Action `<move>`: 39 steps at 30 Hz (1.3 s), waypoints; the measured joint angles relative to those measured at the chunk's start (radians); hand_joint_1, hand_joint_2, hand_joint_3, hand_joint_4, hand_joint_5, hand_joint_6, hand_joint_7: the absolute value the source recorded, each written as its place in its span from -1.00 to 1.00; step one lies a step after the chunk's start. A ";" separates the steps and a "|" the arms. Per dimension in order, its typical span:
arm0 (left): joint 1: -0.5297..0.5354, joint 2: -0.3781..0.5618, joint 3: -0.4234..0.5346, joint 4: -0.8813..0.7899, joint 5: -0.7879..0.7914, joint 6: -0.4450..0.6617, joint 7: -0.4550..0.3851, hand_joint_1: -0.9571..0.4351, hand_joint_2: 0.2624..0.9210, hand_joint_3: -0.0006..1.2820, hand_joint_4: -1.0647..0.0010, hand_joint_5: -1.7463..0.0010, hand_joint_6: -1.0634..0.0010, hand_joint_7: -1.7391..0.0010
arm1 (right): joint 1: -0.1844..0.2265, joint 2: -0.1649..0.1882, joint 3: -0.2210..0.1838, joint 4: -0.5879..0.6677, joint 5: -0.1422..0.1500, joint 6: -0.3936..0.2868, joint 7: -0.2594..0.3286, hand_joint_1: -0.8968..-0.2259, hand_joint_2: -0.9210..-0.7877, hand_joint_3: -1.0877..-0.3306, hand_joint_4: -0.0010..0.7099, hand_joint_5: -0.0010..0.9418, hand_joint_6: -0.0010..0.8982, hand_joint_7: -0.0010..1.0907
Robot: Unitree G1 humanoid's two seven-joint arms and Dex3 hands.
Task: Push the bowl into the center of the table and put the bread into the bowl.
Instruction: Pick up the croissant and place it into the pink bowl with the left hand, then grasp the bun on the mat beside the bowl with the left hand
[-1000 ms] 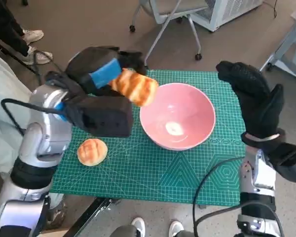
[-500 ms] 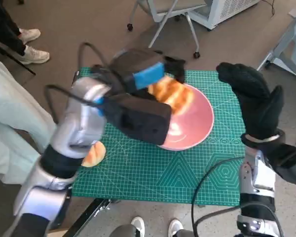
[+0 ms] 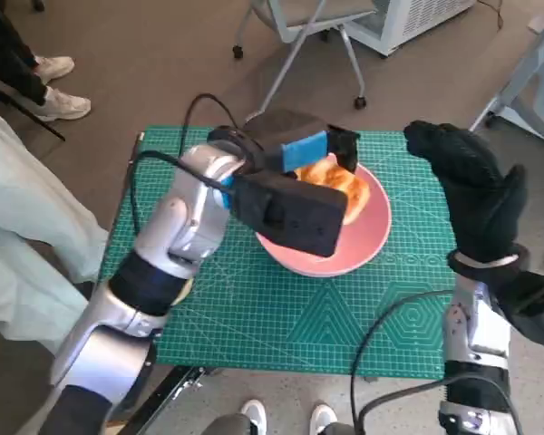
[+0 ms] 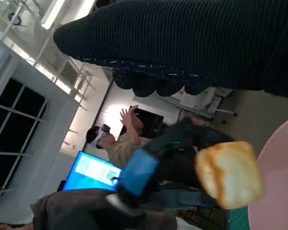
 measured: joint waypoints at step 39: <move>0.341 0.365 0.316 -0.634 -0.214 0.013 -0.197 0.05 0.52 -1.00 0.80 0.99 0.44 0.99 | 0.011 0.044 0.049 -0.038 -0.029 0.024 -0.072 -0.37 -1.00 -0.16 -0.46 -1.00 -0.68 -0.36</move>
